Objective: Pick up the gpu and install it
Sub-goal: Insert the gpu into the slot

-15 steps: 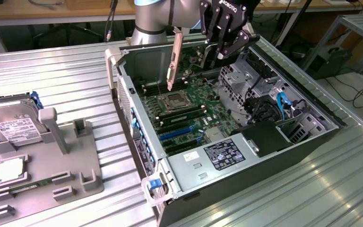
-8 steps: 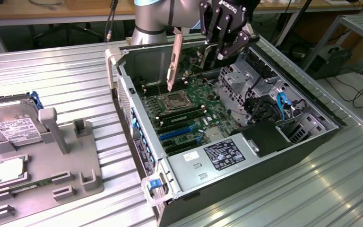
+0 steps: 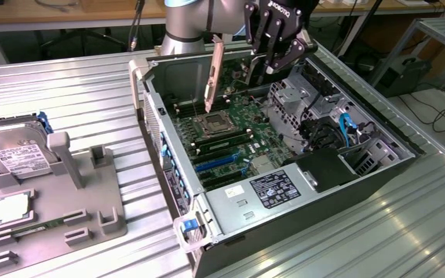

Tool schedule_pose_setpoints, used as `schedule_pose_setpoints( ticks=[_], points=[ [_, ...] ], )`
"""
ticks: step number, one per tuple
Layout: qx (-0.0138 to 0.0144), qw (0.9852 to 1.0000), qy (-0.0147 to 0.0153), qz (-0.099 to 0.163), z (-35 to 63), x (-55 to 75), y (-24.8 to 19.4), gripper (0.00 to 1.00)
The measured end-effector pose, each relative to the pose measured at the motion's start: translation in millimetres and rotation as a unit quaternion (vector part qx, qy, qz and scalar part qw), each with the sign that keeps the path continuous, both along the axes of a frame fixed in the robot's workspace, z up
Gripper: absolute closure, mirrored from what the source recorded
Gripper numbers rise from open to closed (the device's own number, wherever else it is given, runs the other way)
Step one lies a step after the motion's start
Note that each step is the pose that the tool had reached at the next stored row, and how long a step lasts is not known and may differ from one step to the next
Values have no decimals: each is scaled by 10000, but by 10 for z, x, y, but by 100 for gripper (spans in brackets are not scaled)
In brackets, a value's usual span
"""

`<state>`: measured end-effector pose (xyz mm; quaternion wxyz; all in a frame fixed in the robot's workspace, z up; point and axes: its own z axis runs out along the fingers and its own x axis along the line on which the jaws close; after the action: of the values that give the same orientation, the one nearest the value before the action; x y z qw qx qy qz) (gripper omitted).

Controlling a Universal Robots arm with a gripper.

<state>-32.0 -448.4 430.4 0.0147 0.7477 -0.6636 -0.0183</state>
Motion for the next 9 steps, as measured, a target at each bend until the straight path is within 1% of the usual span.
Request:
schedule_pose_setpoints(
  ticks=[9],
  points=[
    [1, 10000, 4, 19, -29, 0, 0, 72]
  ],
)
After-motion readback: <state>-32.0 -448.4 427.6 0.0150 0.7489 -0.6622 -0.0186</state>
